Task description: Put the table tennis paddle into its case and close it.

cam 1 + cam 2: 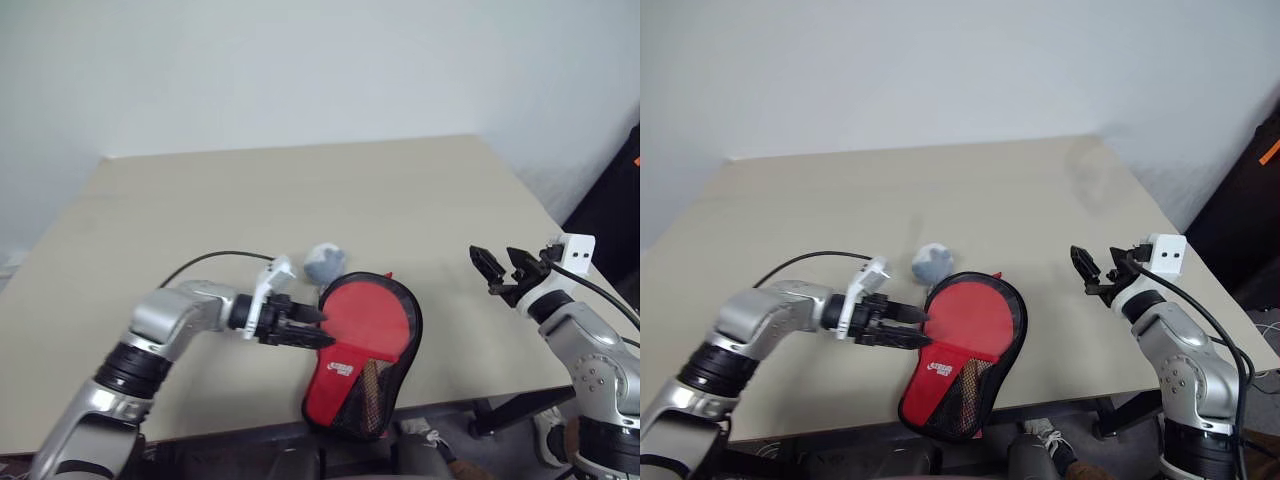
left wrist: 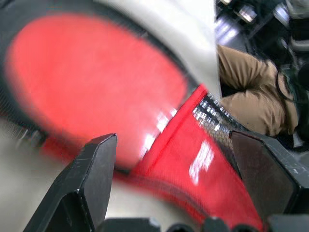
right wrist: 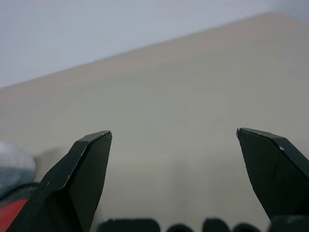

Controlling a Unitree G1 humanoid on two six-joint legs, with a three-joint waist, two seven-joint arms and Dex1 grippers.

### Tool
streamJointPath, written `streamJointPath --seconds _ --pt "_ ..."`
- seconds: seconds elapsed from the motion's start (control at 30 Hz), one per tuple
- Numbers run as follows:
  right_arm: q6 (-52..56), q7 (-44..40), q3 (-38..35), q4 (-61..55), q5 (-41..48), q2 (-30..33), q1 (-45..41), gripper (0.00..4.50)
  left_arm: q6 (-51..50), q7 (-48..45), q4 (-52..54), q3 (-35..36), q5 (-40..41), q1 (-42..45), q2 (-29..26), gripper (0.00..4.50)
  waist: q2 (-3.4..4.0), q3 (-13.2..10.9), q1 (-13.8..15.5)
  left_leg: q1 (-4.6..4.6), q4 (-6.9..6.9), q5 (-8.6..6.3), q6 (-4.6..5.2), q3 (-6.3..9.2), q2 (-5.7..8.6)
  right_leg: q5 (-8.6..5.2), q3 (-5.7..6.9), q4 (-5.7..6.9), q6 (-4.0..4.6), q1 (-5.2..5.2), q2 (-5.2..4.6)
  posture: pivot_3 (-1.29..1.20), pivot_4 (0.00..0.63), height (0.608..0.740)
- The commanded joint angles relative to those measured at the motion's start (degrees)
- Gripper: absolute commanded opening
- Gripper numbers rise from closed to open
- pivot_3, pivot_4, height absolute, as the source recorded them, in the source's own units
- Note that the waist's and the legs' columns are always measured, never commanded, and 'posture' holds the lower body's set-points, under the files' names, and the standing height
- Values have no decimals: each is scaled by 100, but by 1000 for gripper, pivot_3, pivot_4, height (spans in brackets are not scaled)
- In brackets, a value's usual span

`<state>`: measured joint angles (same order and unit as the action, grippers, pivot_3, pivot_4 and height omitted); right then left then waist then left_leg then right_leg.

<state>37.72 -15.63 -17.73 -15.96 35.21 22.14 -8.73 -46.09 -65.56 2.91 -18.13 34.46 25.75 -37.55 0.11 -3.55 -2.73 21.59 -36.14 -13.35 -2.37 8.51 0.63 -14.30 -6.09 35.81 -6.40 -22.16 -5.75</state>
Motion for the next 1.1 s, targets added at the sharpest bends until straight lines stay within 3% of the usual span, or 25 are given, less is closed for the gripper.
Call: streamJointPath --seconds 0.03,0.13,0.27,0.43,0.57,0.73,1.1 --pt "-43 12 124 260 -100 -34 -439 4500 1060 196 -68 -298 -711 -159 422 3928 -1 0 -3 -1 0 0 0 1 0 1 0 0 2 1 1 0 0 740" --pt "347 112 249 536 -55 -56 -839 4500 2071 294 -456 -541 -1423 -377 643 3928 1 1 -6 -4 2 1 0 0 -1 11 -4 2 16 -1 4 0 0 740" --pt "809 192 580 893 -140 -123 -1403 4500 2651 197 -1026 -553 -1802 -489 694 3928 4 4 -1 -10 -1 3 2 3 -2 19 -2 2 28 7 6 0 0 740" --pt "365 -114 1480 1452 -758 -379 -2109 4500 3361 146 -1716 -645 -2267 -511 754 3928 12 11 -13 -26 3 3 3 4 -4 11 -1 2 14 20 9 0 0 740" --pt "386 -474 1789 2088 -780 -785 -2597 4500 3493 254 -2020 -622 -2440 -496 955 3928 14 14 -23 -89 19 1 5 4 -5 7 -1 -8 12 82 9 0 0 740" --pt "517 -1028 2152 2590 -735 -1302 -3049 4500 3485 386 -2078 -569 -2528 -526 1169 3928 22 25 -17 -93 14 2 4 11 -4 8 4 -2 12 88 9 0 0 740" --pt "-44 -1347 2568 4030 -1427 -1912 -3493 4500 3456 570 -2026 -451 -2623 -679 1385 3928 36 94 -17 -98 17 2 4 17 -4 9 11 -2 12 91 10 0 0 740"
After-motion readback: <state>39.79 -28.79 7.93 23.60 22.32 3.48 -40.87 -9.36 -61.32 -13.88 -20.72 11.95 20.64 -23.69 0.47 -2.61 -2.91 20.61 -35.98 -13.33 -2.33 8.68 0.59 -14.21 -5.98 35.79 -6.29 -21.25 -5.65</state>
